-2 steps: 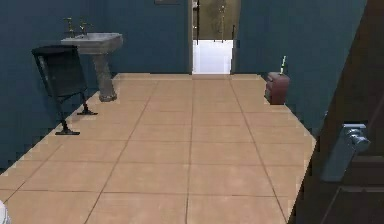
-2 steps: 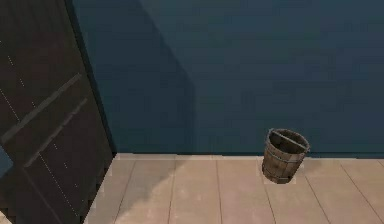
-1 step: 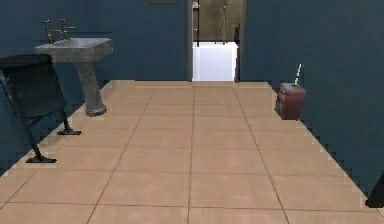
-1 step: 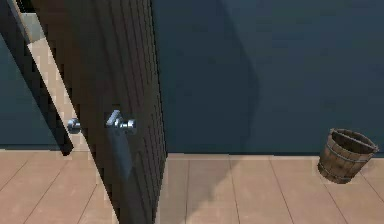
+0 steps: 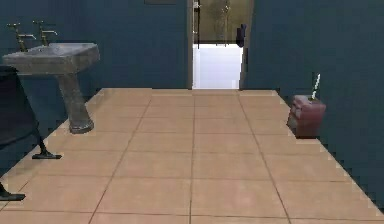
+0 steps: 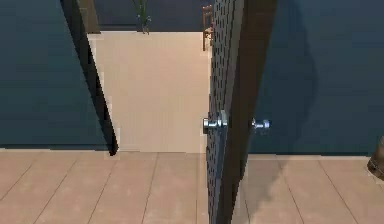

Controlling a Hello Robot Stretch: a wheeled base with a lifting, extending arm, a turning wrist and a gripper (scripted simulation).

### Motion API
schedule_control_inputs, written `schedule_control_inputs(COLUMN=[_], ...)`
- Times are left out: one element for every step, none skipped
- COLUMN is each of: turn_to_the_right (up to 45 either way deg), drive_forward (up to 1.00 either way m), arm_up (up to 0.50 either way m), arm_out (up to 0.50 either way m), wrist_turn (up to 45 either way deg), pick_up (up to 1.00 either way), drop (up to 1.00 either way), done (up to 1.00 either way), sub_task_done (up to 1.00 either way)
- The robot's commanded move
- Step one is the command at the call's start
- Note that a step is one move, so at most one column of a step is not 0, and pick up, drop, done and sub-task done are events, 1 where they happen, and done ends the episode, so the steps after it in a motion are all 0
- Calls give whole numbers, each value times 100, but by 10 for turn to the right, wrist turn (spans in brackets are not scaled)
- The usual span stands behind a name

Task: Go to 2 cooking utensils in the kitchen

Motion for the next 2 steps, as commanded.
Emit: schedule_control_inputs(turn_to_the_right=[450, 60], drive_forward=[0, 0], arm_up=[0, 0], arm_out=[0, 0], wrist_turn=[0, 0], pick_up=[0, 0], drop=[0, 0], done=[0, 0], sub_task_done=[0, 0])
